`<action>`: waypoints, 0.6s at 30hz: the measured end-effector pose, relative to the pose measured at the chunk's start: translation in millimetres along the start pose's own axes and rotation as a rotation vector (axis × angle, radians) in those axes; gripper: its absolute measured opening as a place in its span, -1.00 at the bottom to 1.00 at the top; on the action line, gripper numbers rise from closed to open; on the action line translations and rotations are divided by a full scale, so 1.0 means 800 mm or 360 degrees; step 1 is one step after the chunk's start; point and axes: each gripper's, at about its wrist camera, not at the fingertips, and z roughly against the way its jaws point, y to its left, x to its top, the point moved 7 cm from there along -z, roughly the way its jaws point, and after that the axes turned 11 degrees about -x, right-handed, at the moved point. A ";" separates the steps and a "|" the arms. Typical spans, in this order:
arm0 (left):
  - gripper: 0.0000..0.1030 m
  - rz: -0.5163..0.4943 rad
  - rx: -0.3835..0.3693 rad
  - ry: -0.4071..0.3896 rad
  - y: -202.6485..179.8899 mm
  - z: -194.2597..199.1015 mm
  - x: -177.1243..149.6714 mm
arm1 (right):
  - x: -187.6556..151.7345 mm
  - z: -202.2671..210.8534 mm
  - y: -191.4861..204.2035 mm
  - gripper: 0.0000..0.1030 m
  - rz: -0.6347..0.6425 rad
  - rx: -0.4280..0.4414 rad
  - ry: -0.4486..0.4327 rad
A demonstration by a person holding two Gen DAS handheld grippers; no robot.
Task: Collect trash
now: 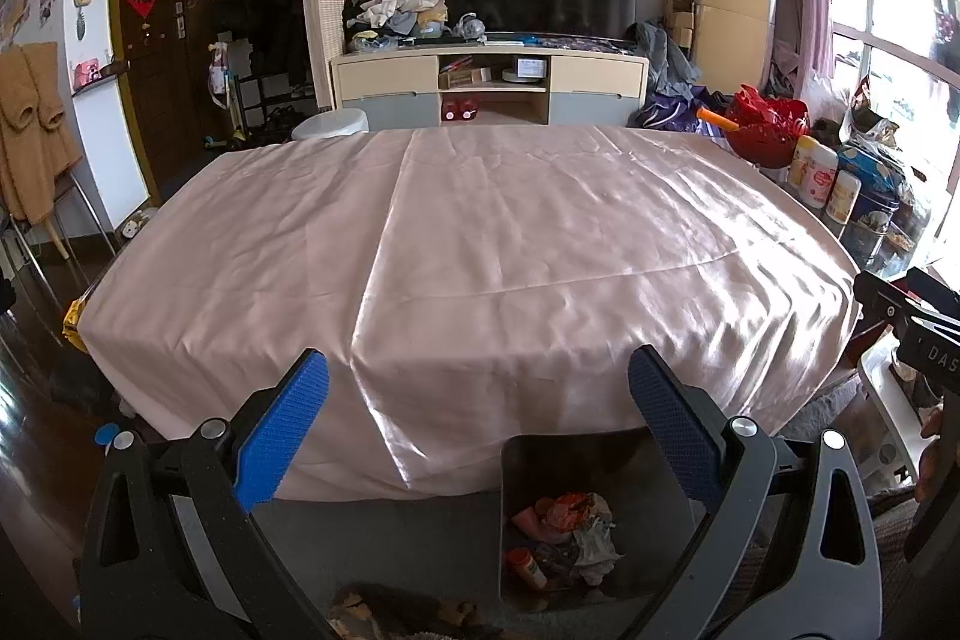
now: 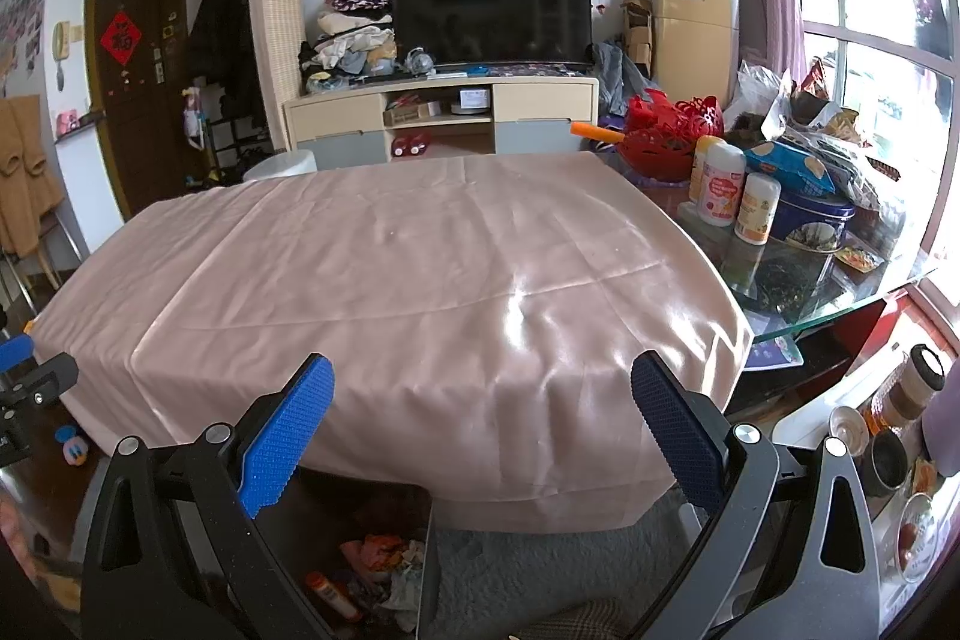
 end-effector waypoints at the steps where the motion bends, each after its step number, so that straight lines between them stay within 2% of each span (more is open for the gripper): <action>1: 0.84 -0.0001 0.0000 0.0001 -0.001 0.000 0.000 | -0.001 0.000 0.000 0.93 0.0001 -0.0001 0.0001; 18: 0.84 0.0004 -0.0001 0.0002 0.001 0.000 -0.001 | -0.003 -0.001 -0.003 0.93 -0.0003 -0.0004 0.0006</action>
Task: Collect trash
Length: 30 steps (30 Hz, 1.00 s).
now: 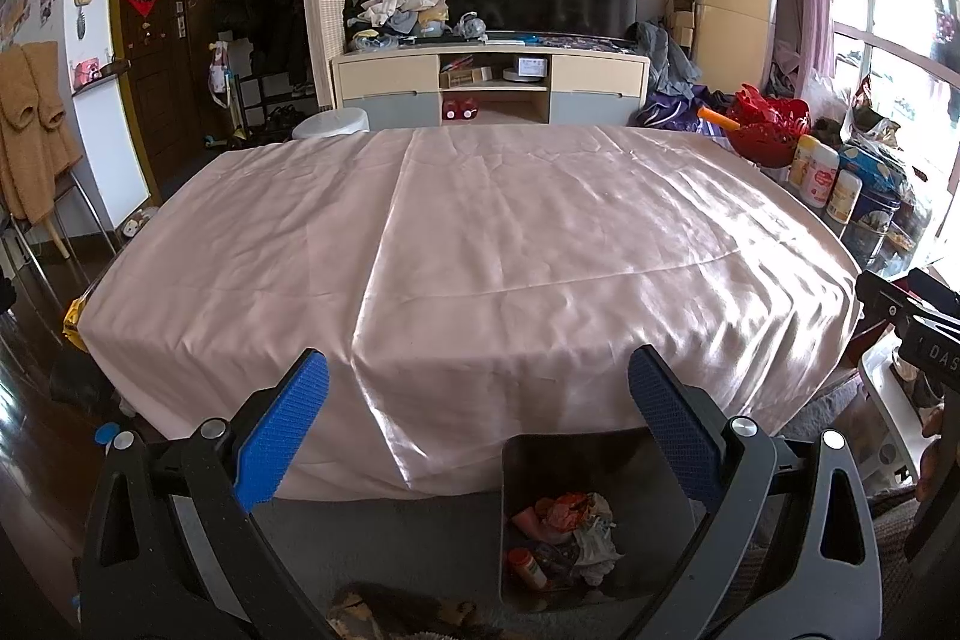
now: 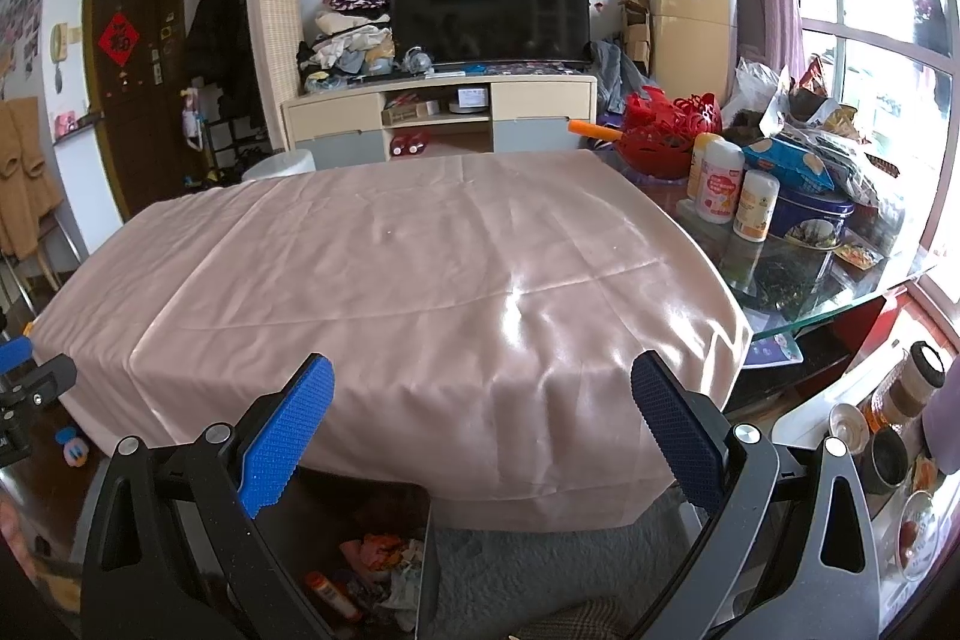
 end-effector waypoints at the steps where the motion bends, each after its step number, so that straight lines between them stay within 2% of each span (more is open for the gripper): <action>1: 0.84 0.0000 0.0001 0.0000 0.000 0.000 0.000 | 0.000 0.000 0.000 0.93 0.0000 0.0001 0.0000; 30: 0.84 0.0006 0.0000 -0.0001 0.001 0.001 0.000 | -0.003 -0.002 -0.001 0.93 -0.0007 0.0001 0.0007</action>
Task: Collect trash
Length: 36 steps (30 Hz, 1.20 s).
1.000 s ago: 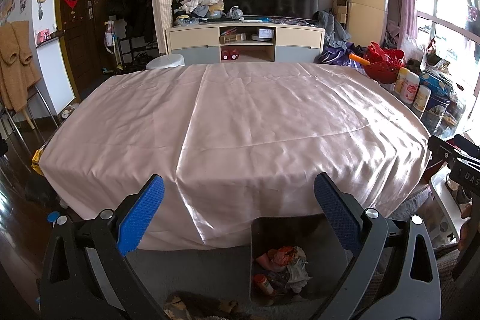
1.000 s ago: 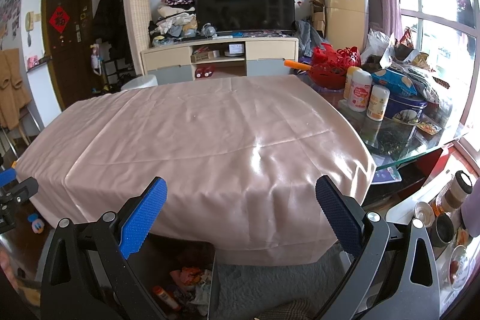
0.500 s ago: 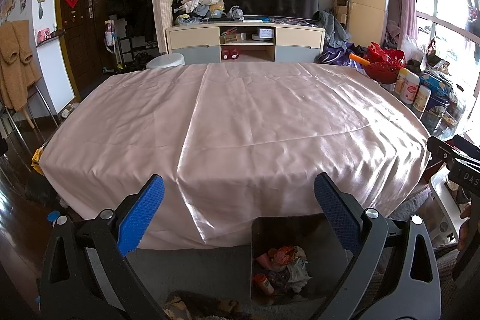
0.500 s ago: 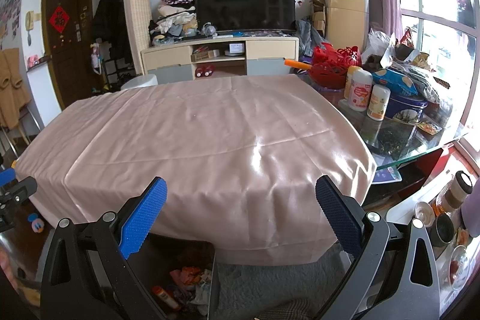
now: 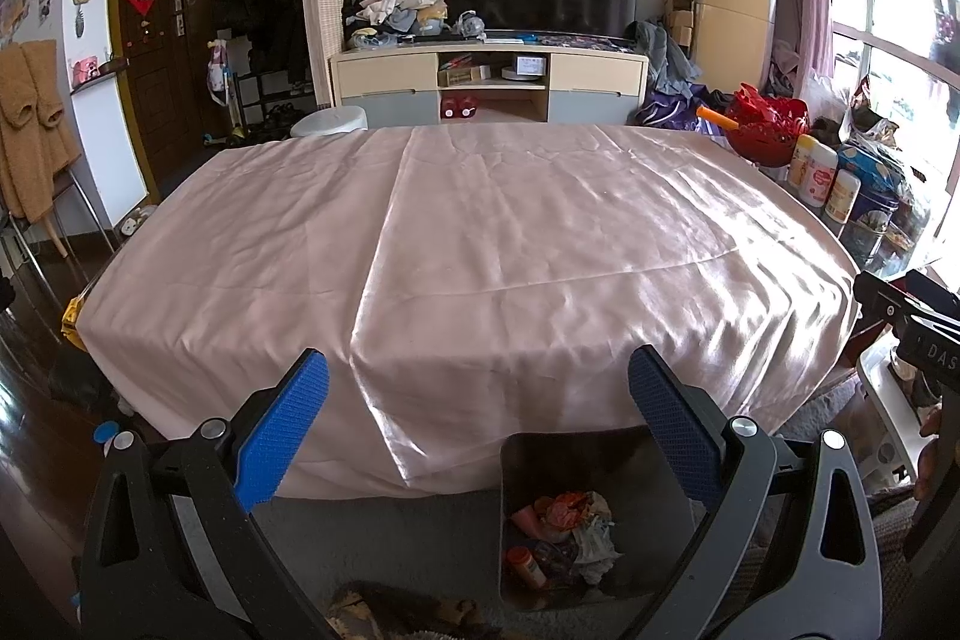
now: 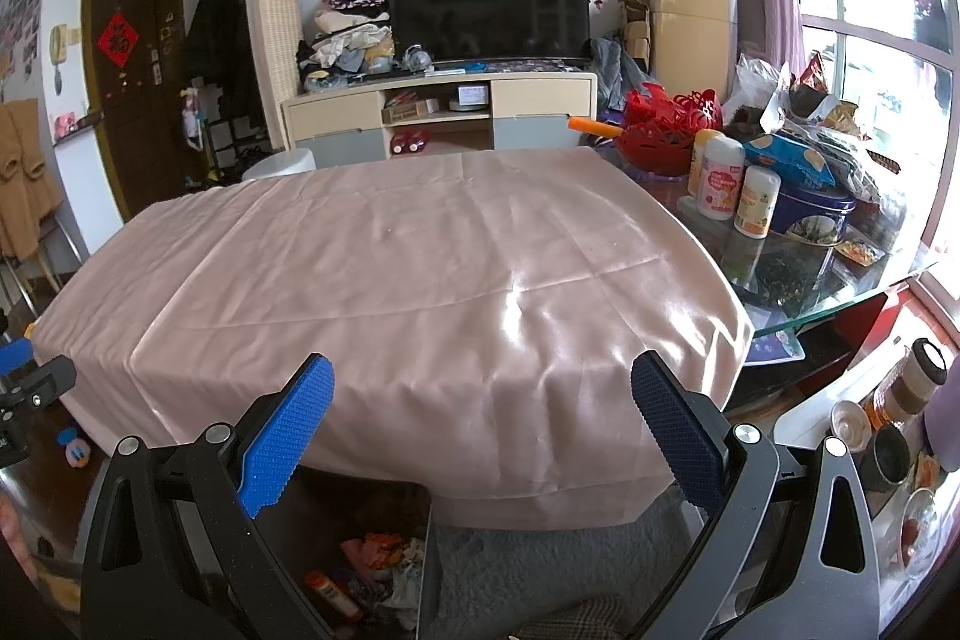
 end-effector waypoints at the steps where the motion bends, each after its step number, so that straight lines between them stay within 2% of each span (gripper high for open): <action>1: 0.84 0.0002 0.0000 -0.0001 0.000 0.000 0.000 | 0.000 0.000 0.000 0.93 0.0000 0.0000 0.0000; 11: 0.84 0.0021 0.0062 0.0018 -0.001 0.000 -0.001 | 0.001 -0.001 -0.001 0.93 0.0006 -0.0004 -0.0005; 21: 0.84 0.0028 0.0039 -0.0017 -0.004 0.004 -0.002 | 0.002 -0.001 -0.001 0.93 0.0004 -0.0006 0.0002; 34: 0.84 0.0029 0.0071 0.0005 -0.001 0.002 -0.002 | 0.003 0.000 -0.003 0.93 -0.0006 -0.0008 -0.0002; 36: 0.84 0.0035 0.0035 0.0003 -0.001 0.003 -0.001 | 0.002 0.000 -0.003 0.93 -0.0003 -0.0009 0.0001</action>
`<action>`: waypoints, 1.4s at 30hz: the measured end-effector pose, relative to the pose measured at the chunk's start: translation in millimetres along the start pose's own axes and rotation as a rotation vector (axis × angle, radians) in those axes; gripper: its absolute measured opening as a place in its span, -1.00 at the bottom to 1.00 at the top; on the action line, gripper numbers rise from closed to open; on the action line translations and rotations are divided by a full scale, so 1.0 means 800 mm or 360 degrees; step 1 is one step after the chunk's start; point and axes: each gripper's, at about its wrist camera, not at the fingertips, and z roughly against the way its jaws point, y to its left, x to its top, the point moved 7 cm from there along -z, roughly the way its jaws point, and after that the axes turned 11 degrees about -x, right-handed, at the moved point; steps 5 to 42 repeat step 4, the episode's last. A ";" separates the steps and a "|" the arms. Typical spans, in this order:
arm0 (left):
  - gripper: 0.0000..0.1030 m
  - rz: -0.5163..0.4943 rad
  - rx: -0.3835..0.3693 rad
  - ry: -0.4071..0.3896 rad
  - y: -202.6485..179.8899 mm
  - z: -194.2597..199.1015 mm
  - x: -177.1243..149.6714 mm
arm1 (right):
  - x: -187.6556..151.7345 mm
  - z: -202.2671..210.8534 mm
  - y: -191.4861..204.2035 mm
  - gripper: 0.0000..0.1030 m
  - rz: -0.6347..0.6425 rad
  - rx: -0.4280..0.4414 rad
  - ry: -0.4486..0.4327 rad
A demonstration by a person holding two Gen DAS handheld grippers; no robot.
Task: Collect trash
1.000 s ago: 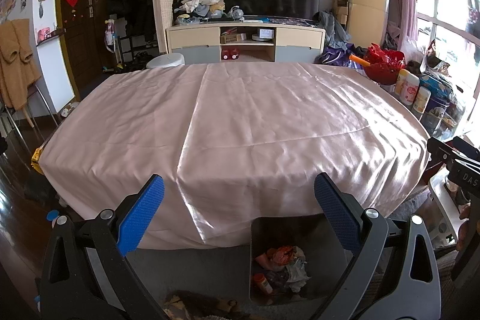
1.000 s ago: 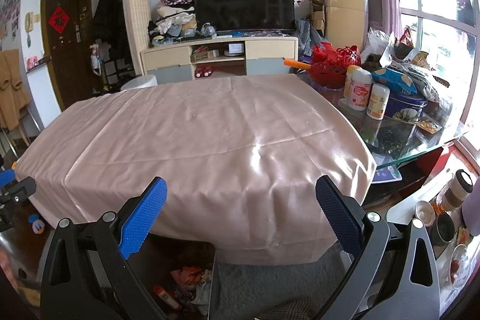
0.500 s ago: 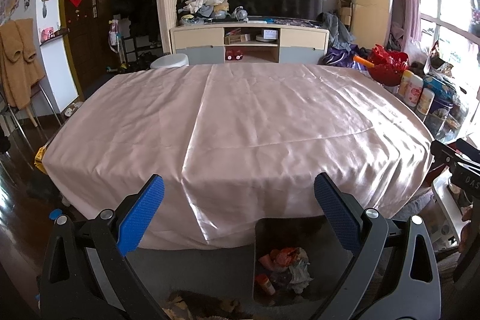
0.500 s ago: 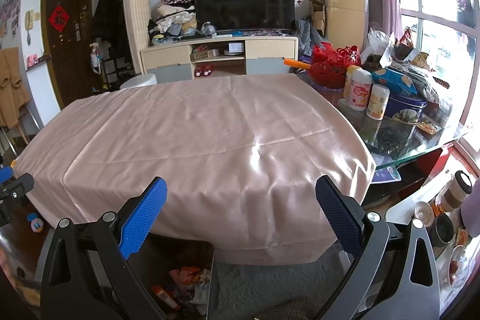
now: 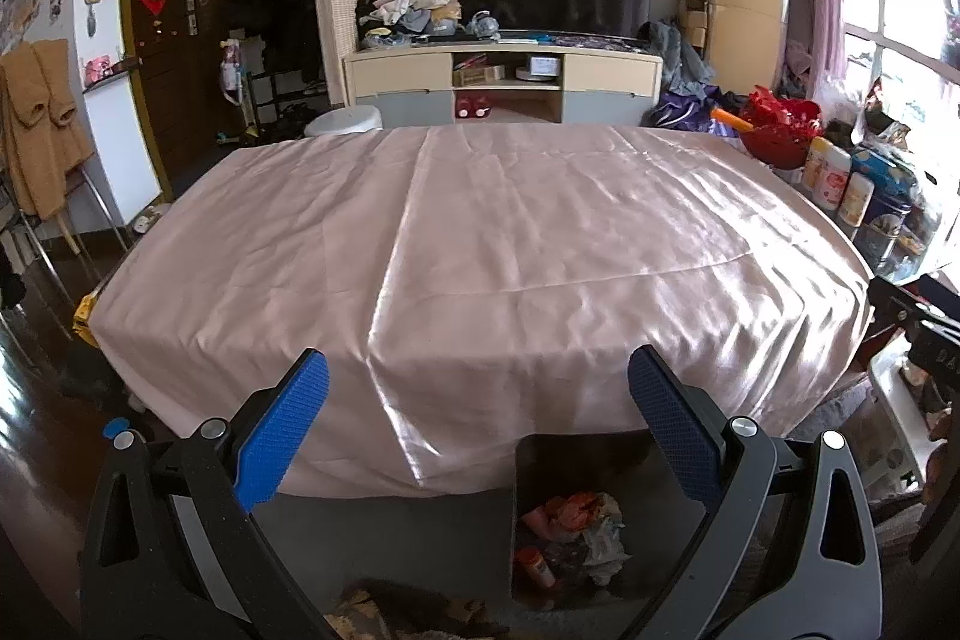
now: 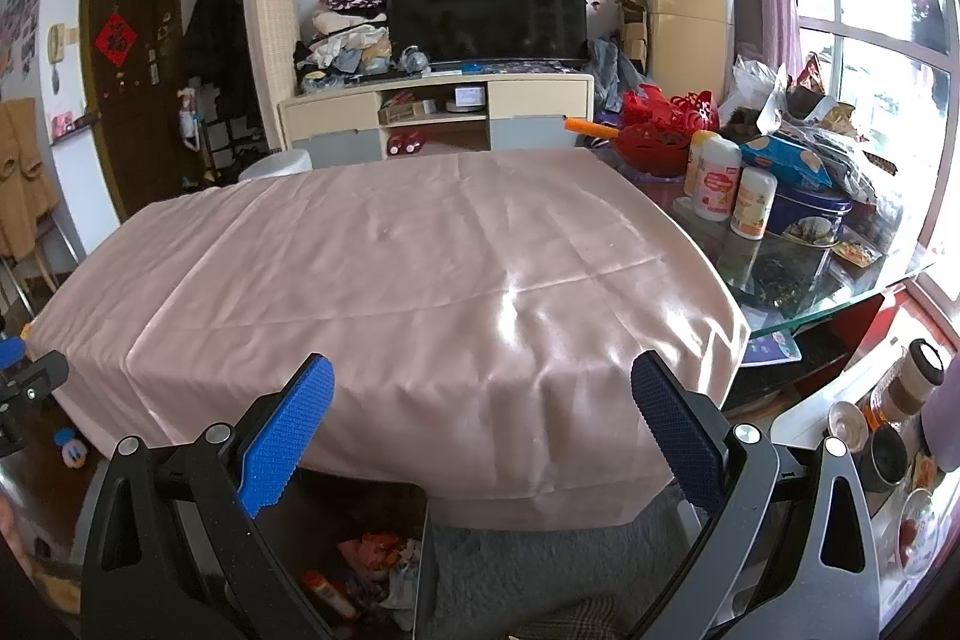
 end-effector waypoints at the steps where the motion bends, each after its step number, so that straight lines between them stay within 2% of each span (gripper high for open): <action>1: 0.84 0.0008 -0.0016 0.0007 0.000 -0.001 0.000 | 0.000 0.000 0.000 0.93 0.0001 -0.0001 0.0000; 42: 0.84 0.0022 -0.0015 0.0031 0.001 -0.004 -0.002 | 0.000 0.001 0.000 0.93 -0.0002 -0.0001 -0.0003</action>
